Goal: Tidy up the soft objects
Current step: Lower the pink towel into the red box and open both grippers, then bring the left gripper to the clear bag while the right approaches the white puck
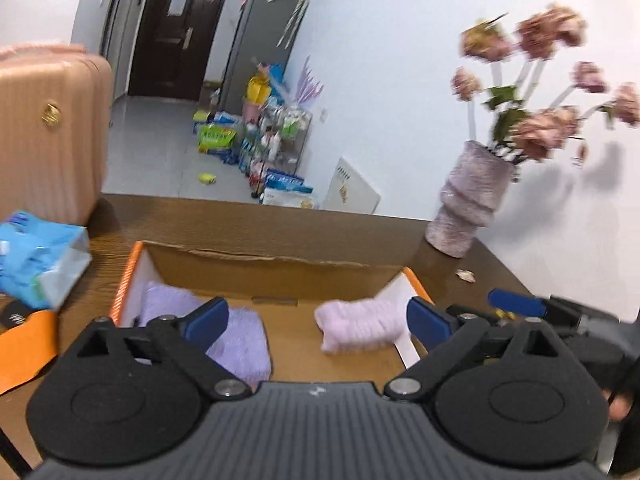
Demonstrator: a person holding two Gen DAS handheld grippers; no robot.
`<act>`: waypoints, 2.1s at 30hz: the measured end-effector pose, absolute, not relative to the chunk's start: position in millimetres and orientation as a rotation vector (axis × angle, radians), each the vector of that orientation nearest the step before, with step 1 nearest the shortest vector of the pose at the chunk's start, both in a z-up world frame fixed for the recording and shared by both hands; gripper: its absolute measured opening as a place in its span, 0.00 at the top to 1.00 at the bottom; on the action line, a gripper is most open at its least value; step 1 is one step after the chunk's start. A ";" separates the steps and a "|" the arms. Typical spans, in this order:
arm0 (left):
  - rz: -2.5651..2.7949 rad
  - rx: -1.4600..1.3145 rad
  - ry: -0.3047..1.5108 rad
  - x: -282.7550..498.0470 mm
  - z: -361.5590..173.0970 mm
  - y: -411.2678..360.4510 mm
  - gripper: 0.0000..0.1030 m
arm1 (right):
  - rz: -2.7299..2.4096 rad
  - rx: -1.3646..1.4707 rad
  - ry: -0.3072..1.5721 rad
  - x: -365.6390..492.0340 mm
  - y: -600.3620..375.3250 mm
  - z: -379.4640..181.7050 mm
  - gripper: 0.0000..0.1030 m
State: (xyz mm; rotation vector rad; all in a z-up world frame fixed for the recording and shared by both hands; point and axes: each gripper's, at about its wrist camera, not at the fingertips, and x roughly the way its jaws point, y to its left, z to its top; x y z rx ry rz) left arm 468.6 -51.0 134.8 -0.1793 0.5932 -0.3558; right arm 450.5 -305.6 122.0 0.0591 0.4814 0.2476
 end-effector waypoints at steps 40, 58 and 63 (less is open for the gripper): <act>-0.610 0.006 0.514 265.4 40.7 59.5 0.00 | -0.097 0.391 0.343 174.9 -265.4 1.4 0.00; -0.582 0.053 0.508 260.4 40.1 53.1 0.00 | -0.068 0.366 0.370 183.1 -256.7 0.2 0.00; -0.569 0.078 0.546 263.7 32.9 46.9 0.00 | -0.013 0.391 0.359 179.5 -261.8 -0.2 0.00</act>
